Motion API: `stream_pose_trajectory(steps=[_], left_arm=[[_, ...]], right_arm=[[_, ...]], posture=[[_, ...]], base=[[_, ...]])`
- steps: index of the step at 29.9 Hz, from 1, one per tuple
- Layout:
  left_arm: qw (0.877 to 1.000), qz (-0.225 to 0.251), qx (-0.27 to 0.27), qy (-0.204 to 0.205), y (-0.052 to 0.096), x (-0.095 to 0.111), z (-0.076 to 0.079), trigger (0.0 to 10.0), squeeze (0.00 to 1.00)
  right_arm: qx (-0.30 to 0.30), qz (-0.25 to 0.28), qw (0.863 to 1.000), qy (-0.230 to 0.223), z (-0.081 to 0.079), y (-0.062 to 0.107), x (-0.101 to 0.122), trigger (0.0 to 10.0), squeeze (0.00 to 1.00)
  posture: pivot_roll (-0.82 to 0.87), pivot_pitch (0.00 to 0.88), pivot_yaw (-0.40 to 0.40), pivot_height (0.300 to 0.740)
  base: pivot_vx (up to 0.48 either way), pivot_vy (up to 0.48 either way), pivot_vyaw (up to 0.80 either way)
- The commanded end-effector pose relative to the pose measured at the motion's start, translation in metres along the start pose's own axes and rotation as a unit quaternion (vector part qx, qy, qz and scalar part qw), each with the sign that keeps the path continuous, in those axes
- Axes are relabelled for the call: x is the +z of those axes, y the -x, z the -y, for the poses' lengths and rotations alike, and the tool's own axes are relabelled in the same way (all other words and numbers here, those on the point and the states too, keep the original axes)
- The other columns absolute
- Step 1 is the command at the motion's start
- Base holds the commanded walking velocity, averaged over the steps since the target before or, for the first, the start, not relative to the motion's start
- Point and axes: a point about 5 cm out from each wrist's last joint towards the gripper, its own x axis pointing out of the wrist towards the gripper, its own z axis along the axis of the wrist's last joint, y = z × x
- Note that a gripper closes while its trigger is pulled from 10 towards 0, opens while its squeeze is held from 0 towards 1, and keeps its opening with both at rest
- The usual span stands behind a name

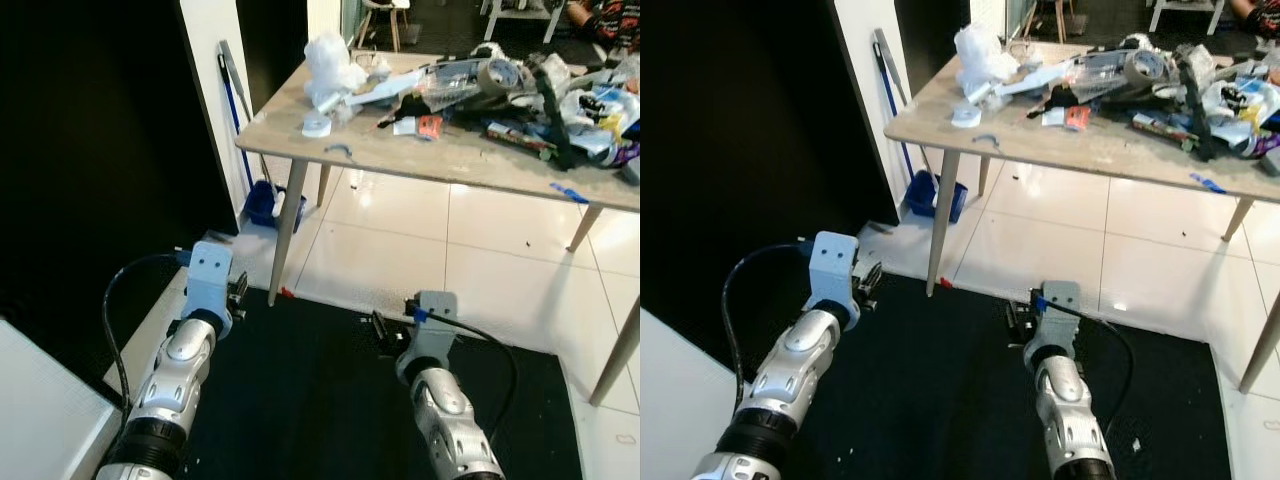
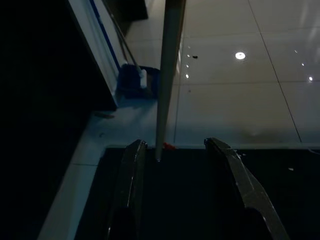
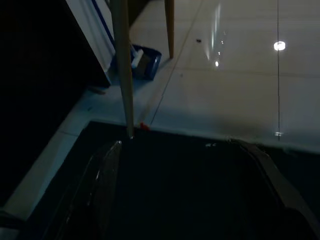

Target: Picking trash to rubbish bin

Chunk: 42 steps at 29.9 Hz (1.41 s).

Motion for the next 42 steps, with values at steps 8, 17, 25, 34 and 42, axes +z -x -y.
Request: stream_pose_trajectory(steps=[8,17,25,34,42], left_arm=[[1.0,-0.011,0.002,-0.004,0.001,-0.005,-0.002,10.0,0.0],[1.0,-0.011,0.002,-0.004,0.002,-0.005,-0.002,10.0,0.0],[1.0,-0.01,0.002,-0.003,0.001,-0.004,-0.002,10.0,0.0],[1.0,0.012,0.016,0.003,-0.005,0.012,-0.012,10.0,0.0],[1.0,0.025,0.016,0.008,-0.006,0.021,-0.012,10.0,0.0]], right_arm=[[0.0,-0.01,1.0,0.001,0.001,0.002,-0.005,10.0,0.0],[0.003,0.006,1.0,0.0,-0.001,-0.001,0.006,10.0,0.0],[0.007,0.023,1.0,-0.001,-0.002,-0.003,0.016,10.0,0.0],[0.077,0.101,0.991,0.046,-0.02,-0.011,0.06,10.0,0.0],[0.091,0.106,0.988,0.069,-0.025,-0.01,0.063,10.0,0.0]], posture=[[-0.02,0.114,0.094,0.74],[-0.03,0.12,0.094,0.74],[-0.03,0.12,0.093,0.74],[-0.03,0.122,0.092,0.74],[-0.03,0.13,0.092,0.74]], base=[[0.316,0.0,-0.54],[0.317,0.0,-0.12],[0.315,0.0,0.0],[0.315,0.0,0.0],[0.316,0.0,0.12]])
